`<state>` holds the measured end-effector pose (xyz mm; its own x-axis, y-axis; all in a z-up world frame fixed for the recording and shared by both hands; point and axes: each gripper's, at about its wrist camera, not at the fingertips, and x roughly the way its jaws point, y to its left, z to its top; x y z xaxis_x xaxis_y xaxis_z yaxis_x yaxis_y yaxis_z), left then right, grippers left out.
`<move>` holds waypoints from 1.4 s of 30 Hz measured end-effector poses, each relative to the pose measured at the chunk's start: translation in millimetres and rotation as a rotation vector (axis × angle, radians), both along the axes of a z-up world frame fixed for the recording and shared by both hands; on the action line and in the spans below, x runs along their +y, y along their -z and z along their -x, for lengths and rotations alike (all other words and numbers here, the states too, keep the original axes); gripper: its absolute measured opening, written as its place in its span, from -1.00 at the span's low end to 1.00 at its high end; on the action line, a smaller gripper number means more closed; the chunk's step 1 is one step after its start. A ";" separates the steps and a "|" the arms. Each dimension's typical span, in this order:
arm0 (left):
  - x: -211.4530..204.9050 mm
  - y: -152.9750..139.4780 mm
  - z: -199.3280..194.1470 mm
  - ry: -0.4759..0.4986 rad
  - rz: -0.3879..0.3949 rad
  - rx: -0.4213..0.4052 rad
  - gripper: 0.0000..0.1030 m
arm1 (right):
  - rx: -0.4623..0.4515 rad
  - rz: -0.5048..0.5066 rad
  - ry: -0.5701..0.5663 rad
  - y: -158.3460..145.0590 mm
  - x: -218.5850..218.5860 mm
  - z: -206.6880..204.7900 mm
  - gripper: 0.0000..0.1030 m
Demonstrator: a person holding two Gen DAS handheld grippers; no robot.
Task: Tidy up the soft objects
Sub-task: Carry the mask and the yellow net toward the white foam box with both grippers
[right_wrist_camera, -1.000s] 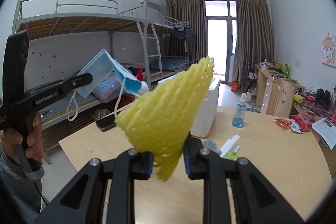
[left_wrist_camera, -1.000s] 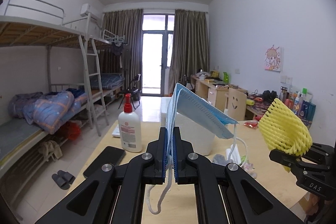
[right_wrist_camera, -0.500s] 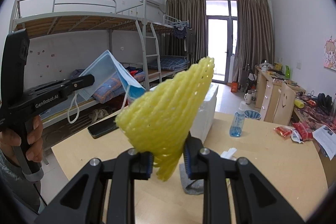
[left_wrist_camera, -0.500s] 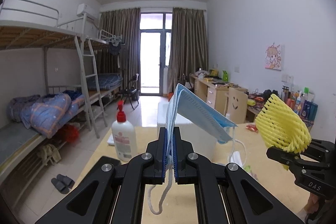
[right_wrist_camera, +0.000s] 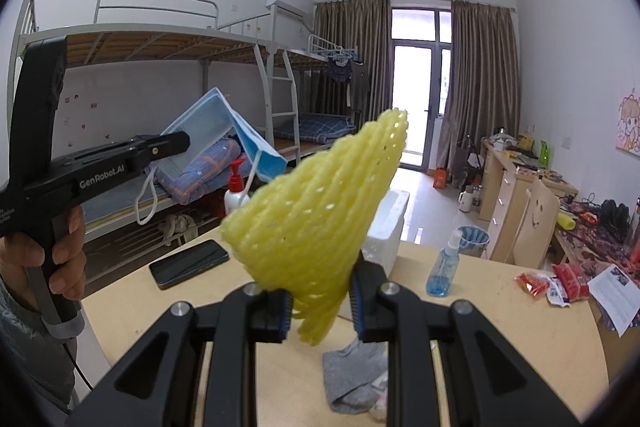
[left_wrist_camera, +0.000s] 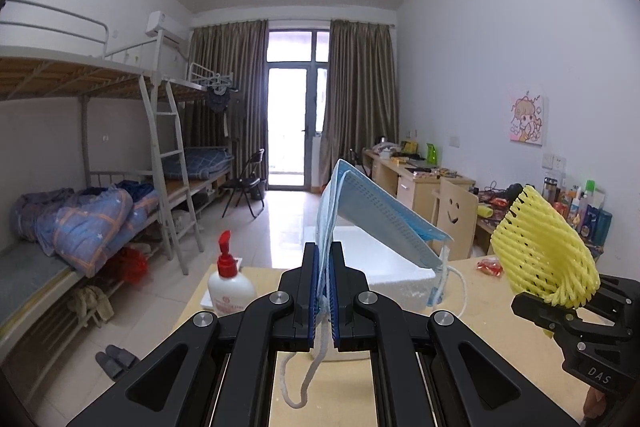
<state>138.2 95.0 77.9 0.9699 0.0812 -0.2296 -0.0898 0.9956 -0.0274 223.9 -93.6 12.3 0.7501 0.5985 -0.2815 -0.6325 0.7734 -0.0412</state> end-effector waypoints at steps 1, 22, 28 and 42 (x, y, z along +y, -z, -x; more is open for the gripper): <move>0.0 -0.8 -2.9 0.000 0.000 0.001 -0.90 | -0.001 0.002 0.002 -1.5 1.1 -2.7 -0.48; 2.3 0.4 -59.7 0.002 0.000 0.021 -0.90 | 0.032 0.028 -0.010 -7.5 18.7 -60.9 -0.48; 1.9 -1.9 -79.1 -0.007 -0.012 0.028 -0.90 | 0.027 0.050 -0.024 -7.3 29.3 -69.2 -0.48; 10.2 1.1 -115.6 -0.018 -0.020 0.059 -0.90 | 0.050 0.070 -0.044 -4.7 45.8 -105.2 -0.48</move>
